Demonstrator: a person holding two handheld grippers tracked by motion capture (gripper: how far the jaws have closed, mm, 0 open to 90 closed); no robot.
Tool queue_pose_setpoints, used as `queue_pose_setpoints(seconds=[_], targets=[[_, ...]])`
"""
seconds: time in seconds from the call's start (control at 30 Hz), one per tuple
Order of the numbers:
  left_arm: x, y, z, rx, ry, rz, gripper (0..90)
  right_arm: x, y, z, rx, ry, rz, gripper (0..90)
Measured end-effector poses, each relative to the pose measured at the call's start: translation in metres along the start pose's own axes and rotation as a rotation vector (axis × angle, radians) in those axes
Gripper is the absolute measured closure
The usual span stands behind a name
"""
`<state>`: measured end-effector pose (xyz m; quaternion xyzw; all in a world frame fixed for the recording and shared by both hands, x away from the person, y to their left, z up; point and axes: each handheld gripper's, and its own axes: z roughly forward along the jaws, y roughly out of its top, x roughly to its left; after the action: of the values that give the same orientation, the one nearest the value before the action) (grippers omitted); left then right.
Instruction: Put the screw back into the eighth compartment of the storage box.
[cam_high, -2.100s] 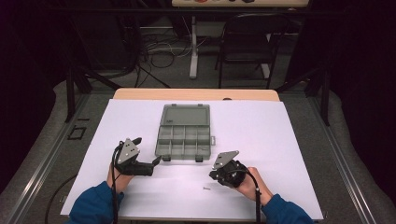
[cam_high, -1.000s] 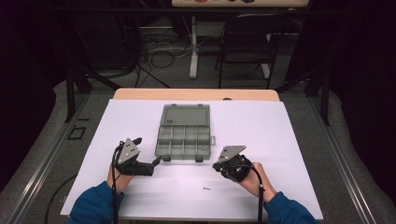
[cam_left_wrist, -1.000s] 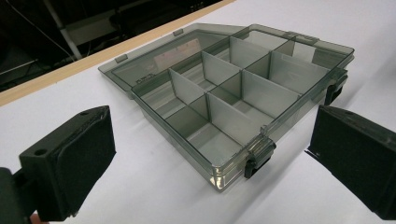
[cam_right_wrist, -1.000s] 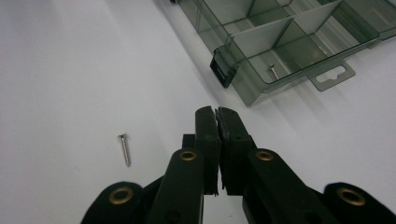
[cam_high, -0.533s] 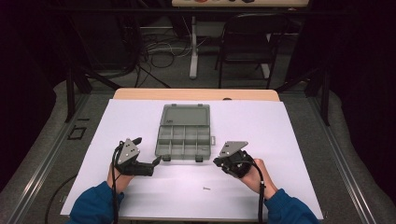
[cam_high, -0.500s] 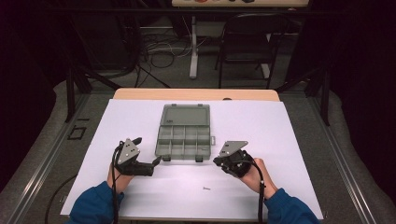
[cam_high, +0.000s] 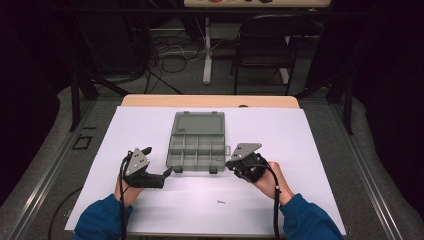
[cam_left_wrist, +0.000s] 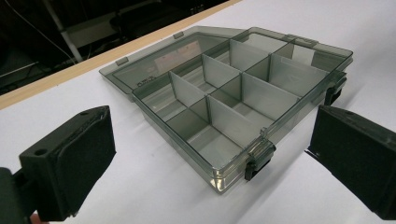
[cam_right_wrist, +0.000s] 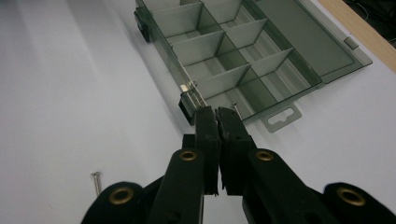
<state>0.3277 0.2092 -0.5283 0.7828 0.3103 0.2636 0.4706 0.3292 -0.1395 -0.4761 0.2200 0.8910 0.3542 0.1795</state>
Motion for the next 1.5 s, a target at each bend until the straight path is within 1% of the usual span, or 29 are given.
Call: queue_pose_setpoints(seconds=[0.07,0.33,0.43,0.5,0.57,0.63,0.67,0.73,0.8,0.87,0.9,0.93,0.97,1.0,1.03,1.17,1.2,1.27,1.33,1.37,1.4,1.5], targets=[[0.000,0.000,0.000,0.002,0.000,0.000,0.0,-0.002,0.003,0.000,0.013,0.000,0.001,88.2],[-0.002,0.001,0.000,0.000,0.001,-0.001,0.0,-0.009,0.011,0.004,0.007,-0.013,-0.004,88.1],[-0.002,0.001,0.000,0.001,-0.001,0.000,0.0,-0.010,0.015,0.004,-0.008,-0.022,-0.004,88.2],[-0.001,0.001,0.000,0.002,-0.001,0.003,0.0,-0.011,0.017,0.004,-0.002,-0.023,-0.002,88.2],[-0.001,0.000,0.000,0.001,0.000,0.002,0.0,-0.013,0.018,0.005,0.004,-0.019,-0.005,88.2],[0.000,0.000,0.000,0.001,0.001,0.000,0.0,-0.014,0.019,0.008,-0.004,-0.026,0.000,88.2],[-0.001,0.000,0.000,0.000,0.000,-0.002,0.0,-0.015,0.020,0.008,0.009,-0.025,-0.001,88.2],[-0.001,0.000,0.001,0.006,-0.005,-0.003,0.0,-0.018,0.021,0.010,0.004,-0.024,-0.002,88.2],[-0.001,0.000,0.002,0.009,-0.004,-0.001,0.0,-0.020,0.023,0.012,0.000,-0.024,0.002,88.2],[-0.002,0.000,0.001,0.004,-0.007,0.004,0.0,-0.022,0.025,0.014,0.004,-0.029,0.006,88.2],[-0.002,0.001,0.001,0.000,-0.005,0.007,0.0,-0.022,0.026,0.015,0.012,-0.029,0.015,88.2],[-0.002,0.001,0.001,-0.001,-0.002,0.003,0.0,-0.023,0.027,0.016,0.006,-0.034,0.004,88.2],[-0.001,0.000,0.001,-0.002,-0.002,0.002,0.0,-0.023,0.028,0.016,0.008,-0.034,0.014,88.2],[-0.001,0.000,0.001,-0.002,0.000,0.003,0.0,-0.024,0.030,0.017,0.009,-0.033,0.004,88.2],[-0.001,0.000,0.001,-0.002,0.000,-0.001,0.0,-0.024,0.031,0.019,0.007,-0.032,0.012,88.2],[-0.003,0.000,0.002,0.001,-0.007,0.006,0.0,-0.025,0.035,0.026,0.021,-0.024,0.004,88.2],[-0.003,0.001,0.002,0.000,-0.007,0.008,0.0,-0.025,0.036,0.028,0.025,-0.030,0.003,88.2],[-0.002,0.000,0.001,-0.002,-0.002,0.000,0.0,-0.026,0.037,0.032,0.035,-0.028,-0.001,88.2],[-0.001,0.000,0.001,0.005,-0.007,-0.002,0.0,-0.026,0.038,0.038,0.034,-0.028,0.005,88.2],[-0.001,0.000,0.002,0.008,-0.003,0.000,0.0,-0.027,0.039,0.040,0.045,-0.025,0.001,88.2],[-0.002,0.000,0.002,0.007,-0.009,0.006,0.0,-0.027,0.039,0.043,0.046,-0.024,0.006,88.2],[-0.002,0.000,0.002,-0.001,-0.010,0.004,0.0,-0.027,0.038,0.053,0.056,-0.024,0.006,88.2]])
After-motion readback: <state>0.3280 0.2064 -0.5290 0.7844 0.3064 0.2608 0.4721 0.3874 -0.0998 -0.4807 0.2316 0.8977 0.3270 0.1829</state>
